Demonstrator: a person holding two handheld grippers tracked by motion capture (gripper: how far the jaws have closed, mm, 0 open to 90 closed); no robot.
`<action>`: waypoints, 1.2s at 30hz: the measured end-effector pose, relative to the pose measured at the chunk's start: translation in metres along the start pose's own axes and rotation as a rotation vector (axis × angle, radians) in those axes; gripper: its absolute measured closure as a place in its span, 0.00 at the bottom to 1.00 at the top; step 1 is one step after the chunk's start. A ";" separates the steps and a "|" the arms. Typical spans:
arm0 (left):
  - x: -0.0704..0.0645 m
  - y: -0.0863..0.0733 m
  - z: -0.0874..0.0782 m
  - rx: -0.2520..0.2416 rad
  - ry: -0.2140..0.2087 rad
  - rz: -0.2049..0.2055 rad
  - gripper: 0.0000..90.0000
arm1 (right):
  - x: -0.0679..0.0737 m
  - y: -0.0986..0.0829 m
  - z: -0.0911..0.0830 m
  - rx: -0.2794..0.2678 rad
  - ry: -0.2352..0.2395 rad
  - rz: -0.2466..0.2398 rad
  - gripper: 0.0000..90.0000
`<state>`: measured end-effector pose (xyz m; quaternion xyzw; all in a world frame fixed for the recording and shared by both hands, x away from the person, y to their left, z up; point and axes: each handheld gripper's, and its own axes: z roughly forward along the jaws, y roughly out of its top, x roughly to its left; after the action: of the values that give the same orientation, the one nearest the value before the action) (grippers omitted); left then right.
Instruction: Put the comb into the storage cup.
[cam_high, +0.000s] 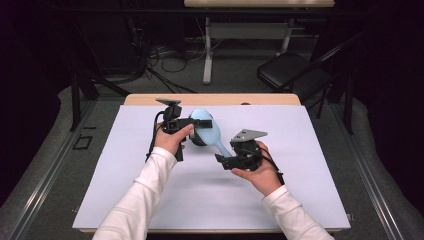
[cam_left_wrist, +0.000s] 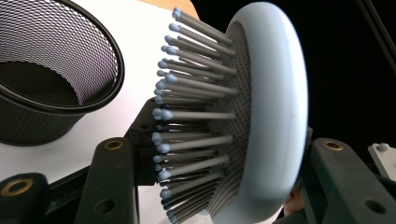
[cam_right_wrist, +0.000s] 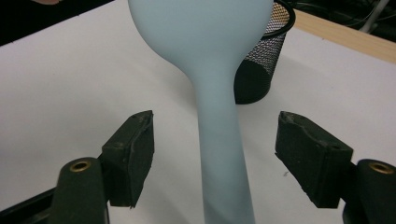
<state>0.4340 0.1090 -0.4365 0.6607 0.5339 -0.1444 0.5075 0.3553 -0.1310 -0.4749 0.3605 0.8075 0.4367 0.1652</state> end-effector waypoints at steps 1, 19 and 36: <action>0.000 0.000 0.000 -0.003 0.001 0.001 0.53 | -0.001 0.000 0.000 0.000 -0.004 0.000 0.32; -0.002 0.009 -0.007 -0.019 0.034 0.003 0.53 | -0.007 0.004 -0.010 -0.022 -0.004 0.037 0.08; -0.004 0.017 -0.011 -0.027 0.044 0.004 0.53 | -0.004 0.005 -0.013 -0.020 -0.006 0.027 0.00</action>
<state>0.4428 0.1172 -0.4202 0.6580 0.5455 -0.1216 0.5047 0.3525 -0.1396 -0.4641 0.3712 0.7976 0.4458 0.1652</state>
